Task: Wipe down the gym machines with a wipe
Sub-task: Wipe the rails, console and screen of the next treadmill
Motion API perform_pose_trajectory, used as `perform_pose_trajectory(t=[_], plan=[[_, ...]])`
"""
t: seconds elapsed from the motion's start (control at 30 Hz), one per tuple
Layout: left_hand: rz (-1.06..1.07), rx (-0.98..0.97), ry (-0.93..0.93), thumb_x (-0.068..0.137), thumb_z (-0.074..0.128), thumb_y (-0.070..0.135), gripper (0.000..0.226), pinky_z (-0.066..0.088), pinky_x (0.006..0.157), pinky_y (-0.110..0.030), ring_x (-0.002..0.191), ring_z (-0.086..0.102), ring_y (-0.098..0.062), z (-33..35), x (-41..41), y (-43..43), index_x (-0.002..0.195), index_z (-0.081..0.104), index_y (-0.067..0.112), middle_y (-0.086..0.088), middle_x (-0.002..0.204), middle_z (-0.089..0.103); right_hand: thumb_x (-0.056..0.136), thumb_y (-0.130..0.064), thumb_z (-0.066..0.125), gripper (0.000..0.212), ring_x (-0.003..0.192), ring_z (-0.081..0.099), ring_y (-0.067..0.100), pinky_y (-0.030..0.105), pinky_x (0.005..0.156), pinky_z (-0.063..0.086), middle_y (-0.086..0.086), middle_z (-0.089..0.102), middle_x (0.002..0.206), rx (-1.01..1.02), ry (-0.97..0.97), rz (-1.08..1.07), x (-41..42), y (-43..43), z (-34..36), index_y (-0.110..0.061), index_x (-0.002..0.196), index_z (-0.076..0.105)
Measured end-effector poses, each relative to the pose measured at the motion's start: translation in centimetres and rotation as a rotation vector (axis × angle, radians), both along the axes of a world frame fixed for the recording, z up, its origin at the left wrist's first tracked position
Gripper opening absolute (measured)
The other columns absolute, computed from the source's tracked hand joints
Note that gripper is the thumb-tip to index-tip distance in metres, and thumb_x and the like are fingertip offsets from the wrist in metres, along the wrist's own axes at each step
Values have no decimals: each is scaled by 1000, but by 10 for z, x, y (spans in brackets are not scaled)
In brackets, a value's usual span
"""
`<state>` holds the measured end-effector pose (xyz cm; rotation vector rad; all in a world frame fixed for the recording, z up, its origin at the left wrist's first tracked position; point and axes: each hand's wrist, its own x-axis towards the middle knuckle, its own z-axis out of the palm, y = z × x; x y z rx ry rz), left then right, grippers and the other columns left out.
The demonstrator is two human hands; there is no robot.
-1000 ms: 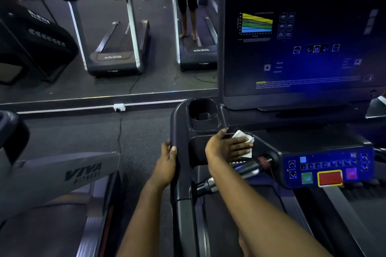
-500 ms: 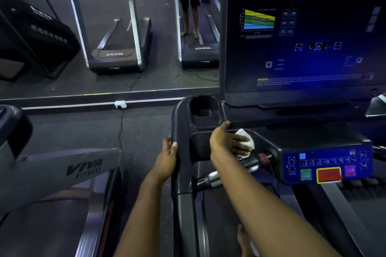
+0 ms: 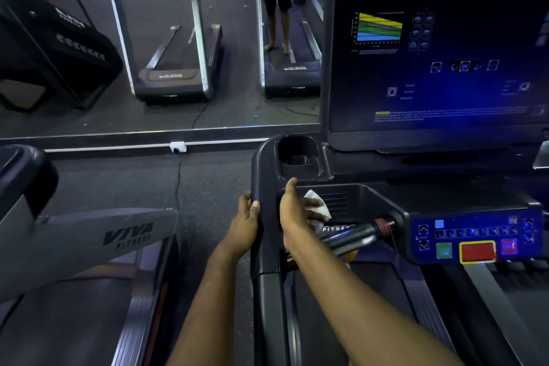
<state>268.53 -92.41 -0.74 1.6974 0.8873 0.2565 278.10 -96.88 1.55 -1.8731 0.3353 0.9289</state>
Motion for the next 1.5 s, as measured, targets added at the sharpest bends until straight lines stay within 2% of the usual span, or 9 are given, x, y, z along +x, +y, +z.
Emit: perform_pose_trajectory(t=[0.2, 0.37, 0.63, 0.8, 0.93, 1.1, 1.23, 1.37, 1.5], plan=[[29, -5, -28, 111, 30, 30, 35, 41, 99, -35, 115, 52, -20, -3, 2, 0, 144, 32, 18, 0, 124, 50, 96, -76, 20, 89, 155, -11, 34, 57, 123, 3, 19, -29, 162, 35, -103, 503, -32, -30, -5, -23, 161, -8], [25, -25, -22, 111, 32, 32, 24, 44, 107, -44, 118, 56, -25, -10, 3, 5, 134, 34, 27, -7, 131, 55, 93, -79, 27, 87, 153, 19, 18, 40, 123, 18, 0, 17, 168, 171, -102, 626, -17, -58, 8, -24, 161, 20], [52, -41, -41, 108, 39, 38, 23, 49, 102, -47, 111, 62, -22, -6, 3, 0, 129, 37, 28, -5, 125, 61, 85, -85, 36, 102, 149, 30, 23, 41, 118, 29, 5, 27, 165, 169, -145, 571, -35, -51, 13, -21, 161, 14], [113, -17, -29, 101, 39, 48, 33, 53, 95, -52, 102, 66, -23, -12, 2, -5, 129, 40, 30, 1, 112, 66, 88, -80, 42, 94, 138, 46, 30, 42, 111, 40, 12, 47, 151, 80, -256, 568, -37, -56, 15, -14, 154, 32], [171, 56, 11, 110, 35, 33, 39, 49, 92, -39, 109, 63, -30, 1, 4, -16, 147, 40, 21, -11, 124, 65, 89, -78, 40, 91, 139, 44, 30, 44, 113, 41, 10, 42, 155, 71, -302, 537, -47, -46, 13, -16, 155, 26], [168, 295, 131, 110, 34, 29, 37, 37, 81, -30, 114, 61, -39, 9, -10, -31, 136, 54, 12, -19, 122, 67, 97, -23, 57, 17, 101, 66, 35, 37, 83, 51, 16, 71, 105, -58, -591, 631, -27, -77, 14, -9, 105, 63], [218, 362, 171, 108, 37, 28, 30, 44, 76, -36, 98, 64, -37, 3, -19, -42, 122, 59, 13, -18, 108, 69, 97, -14, 56, 16, 70, 59, 20, 33, 59, 49, -2, 62, 72, 116, -647, 623, 2, -103, 18, -14, 85, 67], [285, 393, 194, 107, 37, 30, 26, 52, 80, -44, 94, 65, -38, -2, -31, -68, 117, 57, 15, -18, 104, 70, 87, -4, 66, 21, 99, 65, 19, 32, 87, 50, -3, 76, 101, 202, -1104, 653, 12, -119, 12, -18, 95, 79], [359, 387, 233, 109, 35, 32, 33, 43, 77, -39, 103, 63, -39, 0, -40, -103, 124, 54, 10, -22, 114, 68, 74, -12, 55, 35, 105, 67, 25, 45, 97, 52, 1, 74, 110, 105, -1319, 1129, -5, -158, -12, -22, 100, 77]])
